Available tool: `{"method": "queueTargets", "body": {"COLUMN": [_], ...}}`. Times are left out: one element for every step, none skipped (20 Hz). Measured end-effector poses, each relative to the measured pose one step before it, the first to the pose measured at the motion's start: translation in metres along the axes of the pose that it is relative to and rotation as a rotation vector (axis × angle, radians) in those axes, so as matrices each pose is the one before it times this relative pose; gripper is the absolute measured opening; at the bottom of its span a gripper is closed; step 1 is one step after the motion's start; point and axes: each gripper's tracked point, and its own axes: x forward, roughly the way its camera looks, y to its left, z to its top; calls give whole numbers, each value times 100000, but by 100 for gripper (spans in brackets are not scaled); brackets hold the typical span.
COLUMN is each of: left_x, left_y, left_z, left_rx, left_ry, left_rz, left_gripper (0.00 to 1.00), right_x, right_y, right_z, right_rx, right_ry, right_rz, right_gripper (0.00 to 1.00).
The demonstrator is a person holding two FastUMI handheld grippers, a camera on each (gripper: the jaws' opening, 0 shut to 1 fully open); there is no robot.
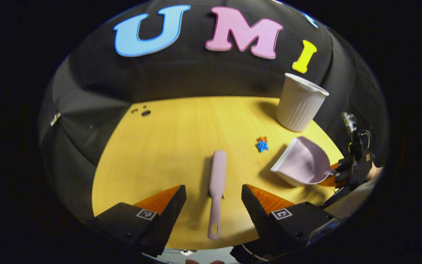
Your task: Pick up the small broom and dustpan from the desktop, sweep the trash into the dustpan with the broom, and then empty the trash into the garbage bin.
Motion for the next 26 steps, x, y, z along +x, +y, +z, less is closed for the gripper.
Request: {"method": "queueTargets", "body": {"left_x": [1108,1429,1274,823,1112,1050,972,999,815,648,457,416,278,321,419,249,96,-110,159,67,-30,57,144,-145,-108,-126], "left_y": [224,89,7,-394,-438,-122,-261,-2,198,175,42,-134,-244,-144,-245,-152,-84,9,-126,90,-93,45,104,449,217,171], "left_z": [-1073,-705,-506,-545,-329,-300,-240,-203,8,4,108,109,113,-94,-1,-154,237,154,-49,-101,159,148,187,256,672,768], "left_rx": [2200,3114,3314,2688,1817,684,-277,-354,561,1034,1270,1011,592,54,-332,-600,-720,-555,-239,14,478,754,538,-65,-117,136], "left_ry": [4670,4469,3134,2913,2617,2348,2444,1745,1377,955,651,515,815,1161,1236,1025,-955,-669,631,-324,-541,-1204,-640,-692,-1736,-2097], "left_rz": [1417,912,438,-863,-1149,-872,-993,331,1061,1209,689,-332,-793,-705,-577,-339,-259,-379,-858,123,-500,-45,836,2008,1685,857], "left_gripper": [97,97,96,94,92,89,88,84,82,75,72,70,69,67,66,65,63,56,52,45,37,35,34,28,27,28], "right_x": [-526,-552,-597,-496,-208,-167,-339,-395,-278,-394,-291,-300,-421,-416,-54,7,-124,-54,-140,-152,-171,-7,217,195,192,197], "right_y": [-275,-262,-157,-176,-92,-51,-149,-213,-57,71,-67,-96,-183,-245,-389,-284,-291,-294,-300,-199,-198,42,182,242,209,341], "right_z": [-305,-215,-242,-269,-135,-312,-509,-437,-221,-216,-243,-298,-280,-300,-135,-140,18,110,144,163,219,196,137,-47,-21,-14], "right_rx": [959,970,948,860,986,1212,1447,1534,1358,1059,849,636,408,9,-206,26,427,614,600,481,472,586,421,-403,-1415,-2374], "right_ry": [136,-354,-264,-232,69,648,732,652,129,-150,-83,198,228,200,-41,385,271,-100,-111,-212,-272,-218,329,1268,1672,2030], "right_rz": [-607,-642,-331,-348,-523,-506,-516,-417,-364,-267,-328,-306,-472,-596,-905,-495,-221,-146,-125,-162,-60,199,637,849,708,966], "right_gripper": [36,36,36,36,36,36,36,36,36,36,36,36,36,36,36,36,36,36,36,36,36,36,36,36,36,36]}}
